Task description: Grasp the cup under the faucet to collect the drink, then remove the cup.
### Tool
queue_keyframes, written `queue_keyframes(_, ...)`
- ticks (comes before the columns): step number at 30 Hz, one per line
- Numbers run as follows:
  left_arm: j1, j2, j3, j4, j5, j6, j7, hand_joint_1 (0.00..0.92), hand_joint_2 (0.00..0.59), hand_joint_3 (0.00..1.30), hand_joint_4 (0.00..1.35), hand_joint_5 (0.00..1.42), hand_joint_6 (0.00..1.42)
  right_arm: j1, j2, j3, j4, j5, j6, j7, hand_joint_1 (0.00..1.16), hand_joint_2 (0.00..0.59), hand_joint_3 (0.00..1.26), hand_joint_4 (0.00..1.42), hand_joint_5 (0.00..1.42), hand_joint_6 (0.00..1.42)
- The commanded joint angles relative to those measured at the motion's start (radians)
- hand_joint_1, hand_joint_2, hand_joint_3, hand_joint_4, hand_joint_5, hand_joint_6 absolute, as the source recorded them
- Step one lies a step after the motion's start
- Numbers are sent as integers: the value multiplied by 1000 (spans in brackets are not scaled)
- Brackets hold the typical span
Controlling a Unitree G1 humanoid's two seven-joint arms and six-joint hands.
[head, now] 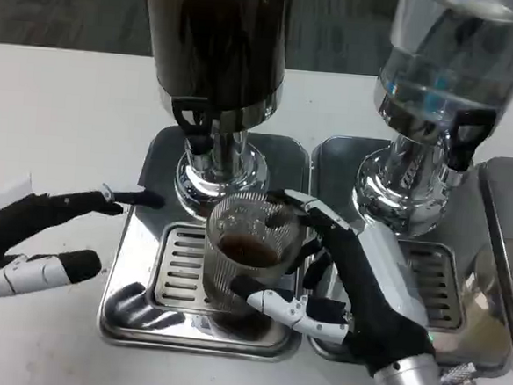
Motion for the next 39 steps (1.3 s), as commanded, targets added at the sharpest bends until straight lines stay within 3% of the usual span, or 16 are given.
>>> queue_keyframes(1,25,37,16,-10,3,-13,22,0,116,228,125,114,176,4,6,-8,-44,13,-11,-7,667,275,410,536,700,909)
queue_keyframes(11,76,64,30,-30,0,-41,44,0,117,200,102,100,175,34,-13,-21,-84,24,-9,19,667,275,410,536,700,913)
queue_keyframes(21,178,97,68,-110,24,-175,98,0,117,121,1,19,142,76,-31,-32,-145,43,-9,54,667,275,415,536,700,909)
queue_keyframes(39,283,133,148,-173,169,-384,248,0,123,0,0,0,68,155,-64,-68,-268,76,-17,116,667,275,423,539,705,913)
